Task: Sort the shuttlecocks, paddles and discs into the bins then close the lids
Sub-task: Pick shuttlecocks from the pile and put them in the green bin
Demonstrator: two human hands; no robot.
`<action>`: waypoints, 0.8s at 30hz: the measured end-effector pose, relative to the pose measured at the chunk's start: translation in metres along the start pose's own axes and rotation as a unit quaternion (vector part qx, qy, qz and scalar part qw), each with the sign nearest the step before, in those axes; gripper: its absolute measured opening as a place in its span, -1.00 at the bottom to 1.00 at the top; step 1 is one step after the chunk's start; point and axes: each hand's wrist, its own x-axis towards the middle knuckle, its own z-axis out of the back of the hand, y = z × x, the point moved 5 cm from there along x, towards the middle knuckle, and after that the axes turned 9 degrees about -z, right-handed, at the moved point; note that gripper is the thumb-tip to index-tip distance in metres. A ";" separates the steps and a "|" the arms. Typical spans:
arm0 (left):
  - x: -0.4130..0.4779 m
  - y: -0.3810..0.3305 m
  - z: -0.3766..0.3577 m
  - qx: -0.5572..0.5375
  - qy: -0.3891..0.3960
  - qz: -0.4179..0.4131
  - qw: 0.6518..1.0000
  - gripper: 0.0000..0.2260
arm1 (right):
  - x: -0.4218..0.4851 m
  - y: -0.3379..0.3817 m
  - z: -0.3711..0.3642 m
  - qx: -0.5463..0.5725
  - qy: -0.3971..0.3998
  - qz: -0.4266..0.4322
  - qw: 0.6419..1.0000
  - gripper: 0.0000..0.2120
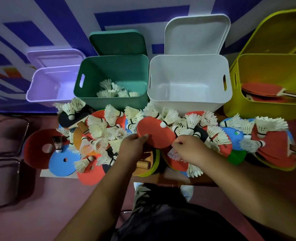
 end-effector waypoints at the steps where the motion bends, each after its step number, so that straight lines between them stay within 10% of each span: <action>1: -0.003 -0.005 0.000 -0.012 -0.007 -0.006 1.000 -0.81 | 0.000 -0.001 0.001 0.006 0.002 0.003 1.000 -0.77; 24: -0.052 -0.139 0.023 -0.063 0.015 -0.240 0.969 -0.85 | -0.012 0.044 0.095 0.139 -0.098 0.123 0.978 -0.56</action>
